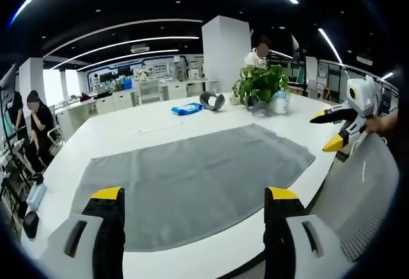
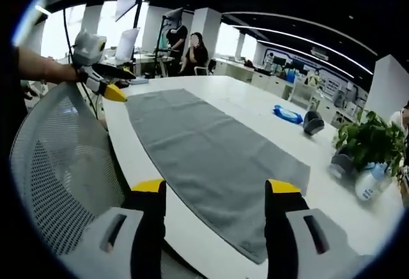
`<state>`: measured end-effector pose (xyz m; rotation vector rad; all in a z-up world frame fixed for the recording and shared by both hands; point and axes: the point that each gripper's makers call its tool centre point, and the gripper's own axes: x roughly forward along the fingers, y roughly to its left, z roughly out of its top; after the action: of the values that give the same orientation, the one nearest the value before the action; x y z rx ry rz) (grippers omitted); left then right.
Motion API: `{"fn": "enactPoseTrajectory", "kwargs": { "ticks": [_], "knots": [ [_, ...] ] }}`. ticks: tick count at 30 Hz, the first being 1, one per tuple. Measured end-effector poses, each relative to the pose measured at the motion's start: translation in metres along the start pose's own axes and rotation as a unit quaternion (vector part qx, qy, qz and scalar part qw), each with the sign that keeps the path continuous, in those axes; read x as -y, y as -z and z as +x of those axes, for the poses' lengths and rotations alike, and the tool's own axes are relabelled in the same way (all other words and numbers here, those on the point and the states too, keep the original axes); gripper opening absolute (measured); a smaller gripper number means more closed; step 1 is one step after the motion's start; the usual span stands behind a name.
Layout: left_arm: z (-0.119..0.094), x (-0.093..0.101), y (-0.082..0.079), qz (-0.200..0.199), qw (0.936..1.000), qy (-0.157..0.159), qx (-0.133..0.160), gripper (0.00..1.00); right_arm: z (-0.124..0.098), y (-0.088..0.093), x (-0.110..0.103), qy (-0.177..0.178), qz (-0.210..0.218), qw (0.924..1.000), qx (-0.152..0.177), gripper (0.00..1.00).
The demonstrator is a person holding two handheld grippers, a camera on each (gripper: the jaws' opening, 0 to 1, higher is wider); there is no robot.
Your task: Fold the towel on the table until its edges align and the towel forms a compact rectangular stack.
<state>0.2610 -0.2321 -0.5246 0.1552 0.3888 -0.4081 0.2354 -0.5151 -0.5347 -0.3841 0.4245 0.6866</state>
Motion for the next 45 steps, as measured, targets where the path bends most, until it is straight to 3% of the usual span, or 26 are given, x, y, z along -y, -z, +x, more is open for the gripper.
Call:
{"fn": "enactPoseTrajectory", "kwargs": {
  "ticks": [4, 13, 17, 22, 25, 28, 33, 37, 45],
  "knots": [
    [-0.001, -0.001, 0.005, -0.007, 0.9999, 0.002, -0.013, 0.85, -0.002, 0.003, 0.002, 0.002, 0.008, 0.9999, -0.006, 0.56],
    [-0.003, 0.008, 0.002, -0.010, 0.9998, 0.017, -0.009, 0.86, -0.002, 0.011, -0.002, -0.006, 0.011, 0.9995, -0.028, 0.50],
    [-0.004, 0.013, -0.003, -0.010, 0.9996, 0.025, 0.000, 0.86, -0.001, 0.013, -0.001, -0.004, 0.007, 0.9994, -0.035, 0.51],
    [-0.004, 0.021, -0.008, 0.001, 0.9989, 0.044, 0.014, 0.86, -0.001, 0.014, -0.001, 0.003, -0.027, 0.9989, -0.039, 0.59],
    [-0.004, 0.032, -0.008, 0.009, 0.9975, 0.069, 0.011, 0.83, -0.004, 0.008, -0.008, -0.021, -0.008, 0.9995, -0.020, 0.42],
    [-0.006, 0.034, -0.011, 0.025, 0.9971, 0.070, 0.017, 0.76, -0.004, 0.013, -0.009, -0.023, -0.005, 0.9991, -0.035, 0.31],
    [-0.006, 0.037, -0.010, 0.013, 0.9966, 0.081, 0.012, 0.75, -0.004, 0.018, -0.004, -0.011, -0.005, 0.9987, -0.048, 0.27],
    [-0.007, 0.038, -0.008, 0.011, 0.9961, 0.087, 0.003, 0.62, -0.005, 0.023, -0.002, -0.004, 0.004, 0.9981, -0.061, 0.26],
    [-0.007, 0.039, -0.008, 0.017, 0.9959, 0.089, 0.005, 0.61, -0.005, 0.025, -0.004, -0.010, 0.007, 0.9977, -0.067, 0.22]
  ]
}}
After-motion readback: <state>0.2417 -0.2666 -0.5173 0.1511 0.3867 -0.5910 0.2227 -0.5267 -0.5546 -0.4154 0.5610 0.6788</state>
